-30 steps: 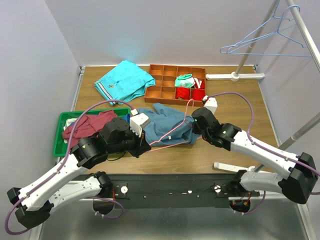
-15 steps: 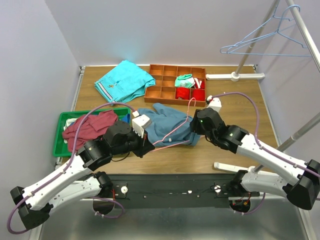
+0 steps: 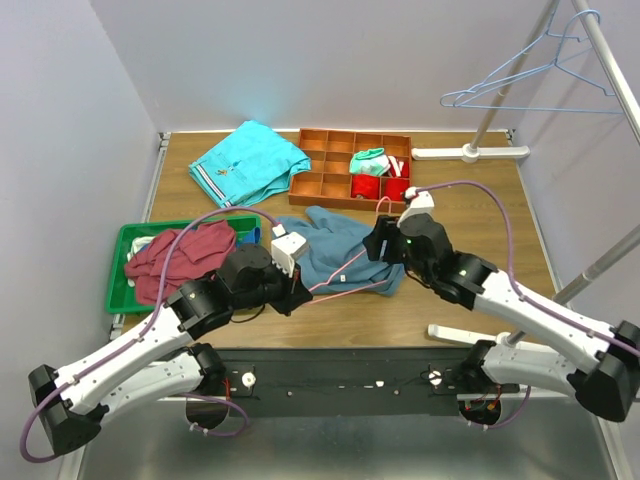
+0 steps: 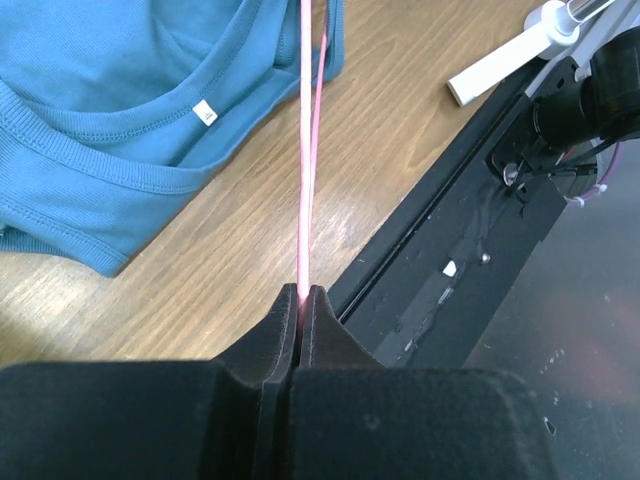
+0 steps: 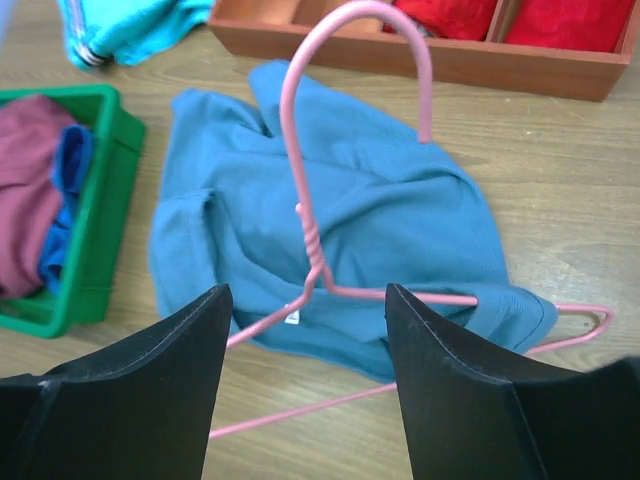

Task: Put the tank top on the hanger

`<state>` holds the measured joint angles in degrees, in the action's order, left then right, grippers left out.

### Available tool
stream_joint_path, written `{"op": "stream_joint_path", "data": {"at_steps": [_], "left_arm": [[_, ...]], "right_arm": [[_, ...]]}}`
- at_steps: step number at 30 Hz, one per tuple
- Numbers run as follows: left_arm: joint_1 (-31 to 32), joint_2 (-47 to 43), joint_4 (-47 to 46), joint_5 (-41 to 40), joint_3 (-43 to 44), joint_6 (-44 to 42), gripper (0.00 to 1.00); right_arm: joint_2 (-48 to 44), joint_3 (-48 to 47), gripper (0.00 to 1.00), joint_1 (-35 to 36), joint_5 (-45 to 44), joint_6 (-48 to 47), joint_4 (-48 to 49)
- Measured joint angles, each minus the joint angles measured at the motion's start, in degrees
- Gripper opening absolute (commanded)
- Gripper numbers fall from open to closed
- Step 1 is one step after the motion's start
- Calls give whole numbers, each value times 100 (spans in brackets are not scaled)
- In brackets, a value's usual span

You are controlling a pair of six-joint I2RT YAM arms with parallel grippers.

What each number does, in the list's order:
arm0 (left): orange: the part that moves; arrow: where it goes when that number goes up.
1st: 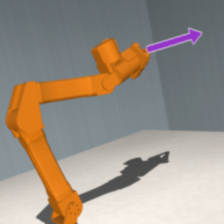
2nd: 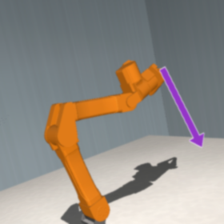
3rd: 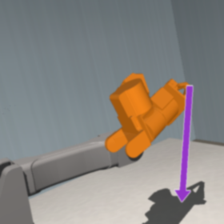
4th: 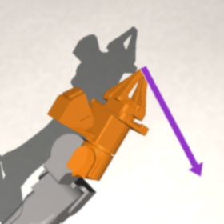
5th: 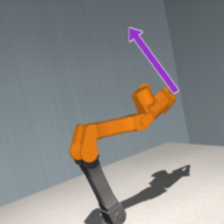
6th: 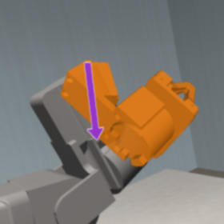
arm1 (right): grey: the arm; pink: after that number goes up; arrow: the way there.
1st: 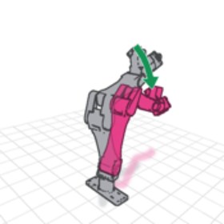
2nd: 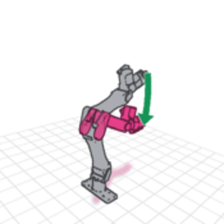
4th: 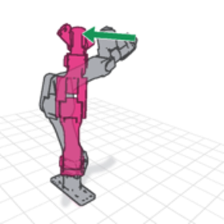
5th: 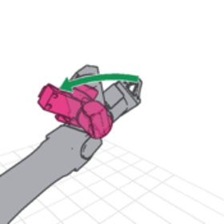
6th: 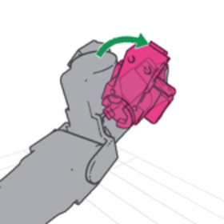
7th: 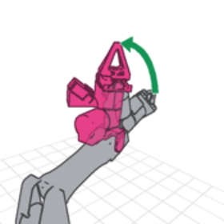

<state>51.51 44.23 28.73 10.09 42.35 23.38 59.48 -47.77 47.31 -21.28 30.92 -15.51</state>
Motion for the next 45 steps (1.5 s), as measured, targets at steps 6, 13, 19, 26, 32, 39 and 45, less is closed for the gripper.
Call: {"op": "stream_joint_path", "data": {"at_steps": [6, 13, 19, 26, 32, 39, 45], "left_arm": [[0, 98, -9, 7, 0, -70, 0], [0, 275, -22, 92, 2, -114, 0], [0, 452, -42, 109, 17, -111, 16], [0, 616, 39, -120, 129, 31, 58], [11, 721, 98, -704, 378, 415, 63], [0, 844, 199, -1797, 839, 1119, 56], [-393, 2179, 678, -2761, 1657, 1515, 52]], "right_arm": [[940, -98, 63, 0, -153, -164, 339], [1147, -103, 19, 0, -474, -317, 564], [1169, -101, 1, 0, -684, -472, 636], [1189, 9, 1, 2, -992, -498, 778], [1331, 114, 1, 4, -1342, -442, 861], [1563, 142, 1, 7, -1628, -337, 927], [1611, 179, 1, 35, -1720, -289, 997]]}}
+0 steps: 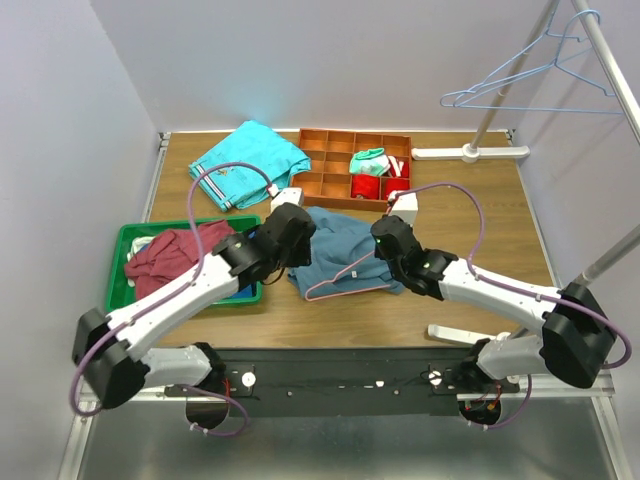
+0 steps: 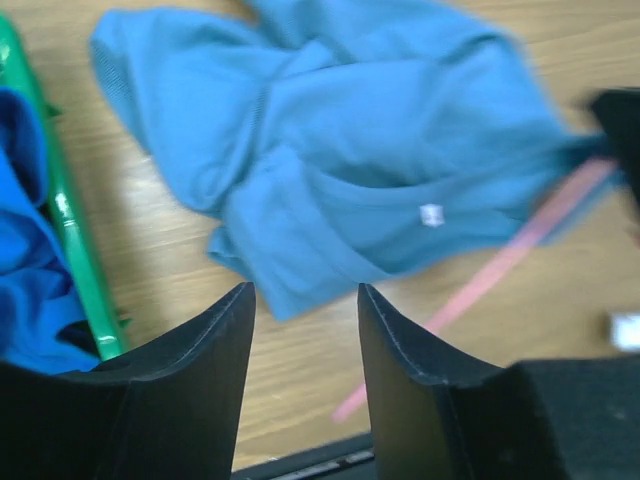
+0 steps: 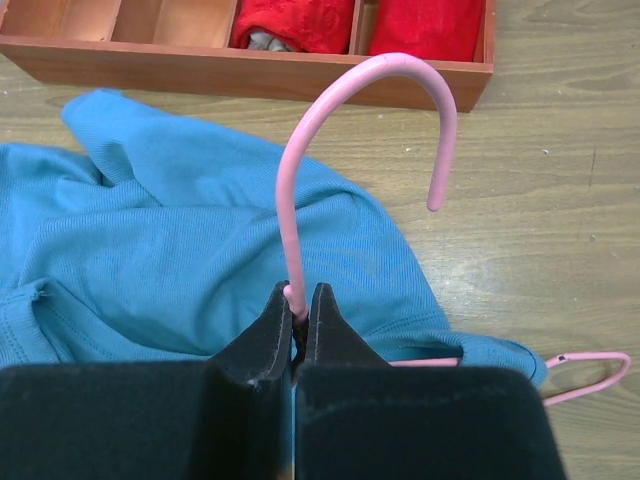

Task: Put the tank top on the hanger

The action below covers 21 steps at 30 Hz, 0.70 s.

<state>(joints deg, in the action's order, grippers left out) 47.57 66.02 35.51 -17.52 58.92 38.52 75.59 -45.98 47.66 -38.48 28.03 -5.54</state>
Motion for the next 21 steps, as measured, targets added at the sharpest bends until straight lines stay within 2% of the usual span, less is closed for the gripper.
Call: {"op": "stream_joint_path", "data": {"at_steps": [5, 9, 21], "left_arm": [[-400, 955, 70, -17, 59, 28, 52], [-485, 1552, 55, 9, 278, -17, 52], [-573, 2658, -177, 151, 859, -103, 51]], "right_arm": [[20, 2, 1, 22, -33, 11, 9], [17, 20, 1, 37, -59, 39, 15], [11, 68, 1, 39, -120, 44, 35]]}}
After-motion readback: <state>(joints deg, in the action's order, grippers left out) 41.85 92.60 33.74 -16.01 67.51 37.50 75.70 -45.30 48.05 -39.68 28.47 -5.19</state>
